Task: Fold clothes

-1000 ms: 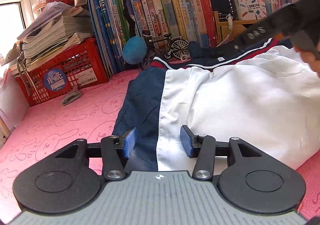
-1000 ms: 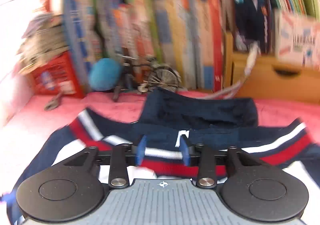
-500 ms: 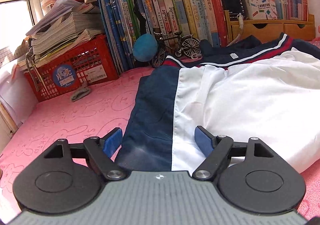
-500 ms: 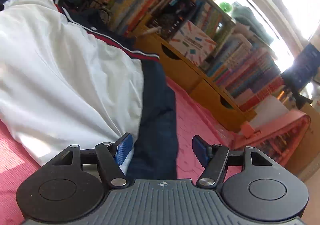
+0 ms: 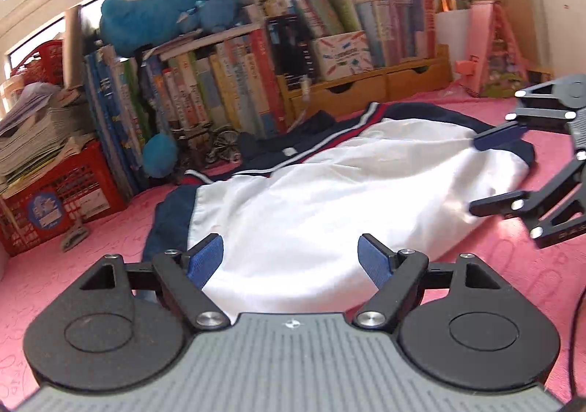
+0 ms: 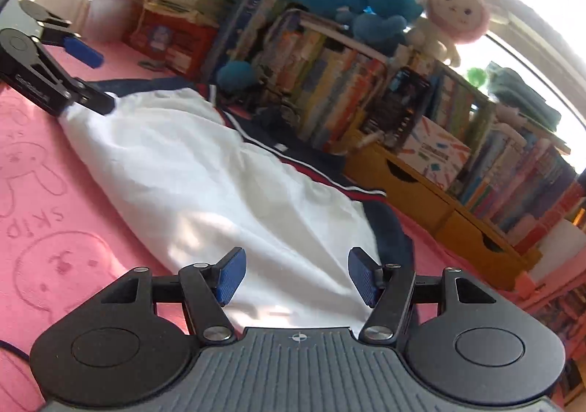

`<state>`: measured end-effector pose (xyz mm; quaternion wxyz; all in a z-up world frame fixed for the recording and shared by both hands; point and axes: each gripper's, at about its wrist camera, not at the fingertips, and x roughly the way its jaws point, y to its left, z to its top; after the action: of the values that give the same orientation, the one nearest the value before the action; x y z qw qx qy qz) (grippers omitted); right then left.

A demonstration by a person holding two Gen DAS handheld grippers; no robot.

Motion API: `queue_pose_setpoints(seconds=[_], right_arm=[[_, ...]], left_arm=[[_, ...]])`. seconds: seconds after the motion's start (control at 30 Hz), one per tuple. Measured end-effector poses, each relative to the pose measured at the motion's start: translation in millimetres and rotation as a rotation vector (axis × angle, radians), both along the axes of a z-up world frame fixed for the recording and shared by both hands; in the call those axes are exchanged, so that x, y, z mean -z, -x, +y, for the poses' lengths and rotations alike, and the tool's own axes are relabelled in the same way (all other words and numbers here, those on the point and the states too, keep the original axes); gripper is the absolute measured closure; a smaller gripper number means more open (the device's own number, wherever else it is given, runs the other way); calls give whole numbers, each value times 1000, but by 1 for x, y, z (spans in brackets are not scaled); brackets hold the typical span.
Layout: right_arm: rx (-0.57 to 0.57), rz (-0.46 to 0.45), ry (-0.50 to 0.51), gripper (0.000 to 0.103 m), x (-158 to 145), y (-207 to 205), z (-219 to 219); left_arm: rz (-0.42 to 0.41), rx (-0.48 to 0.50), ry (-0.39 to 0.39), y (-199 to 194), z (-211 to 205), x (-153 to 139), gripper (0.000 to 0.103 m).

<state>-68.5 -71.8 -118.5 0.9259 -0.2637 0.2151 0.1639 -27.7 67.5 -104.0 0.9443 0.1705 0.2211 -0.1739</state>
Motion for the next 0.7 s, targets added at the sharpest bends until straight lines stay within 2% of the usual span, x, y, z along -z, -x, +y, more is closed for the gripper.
queue_pose_setpoints(seconds=[0.07,0.17,0.27,0.33,0.4,0.5,0.57,0.63,0.67,0.7], right_arm=[[-74,29,16,41,7,-1,21],[-123,64,32,41,16,-8,40],[-92,63,13,41,15,-17,37],[-68,71,-33,41,9,-22,29],[-49,52,-35,41,6,-20,25],[-60,-9,26,41,7,-11,26],[-95,-63,109,41,12,-4,33],[-112,-83,162,41,18,-7,40],[-107,-93,183,42,20,-12,41],[-99,-103,203,46,22,-17,43]], left_arm=[[41,121,-57,5,-16,7,21],[-10,196,-227,9,-37,22,21],[-51,194,-352,1,-49,36,22],[-73,186,-398,-6,-52,42,28],[-81,160,-410,-15,-53,42,47],[-58,133,-309,-27,-46,27,62],[-49,131,-260,-29,-42,17,69],[-40,129,-213,-31,-38,7,71],[-43,133,-221,-31,-38,6,71],[-51,135,-268,-30,-38,8,71]])
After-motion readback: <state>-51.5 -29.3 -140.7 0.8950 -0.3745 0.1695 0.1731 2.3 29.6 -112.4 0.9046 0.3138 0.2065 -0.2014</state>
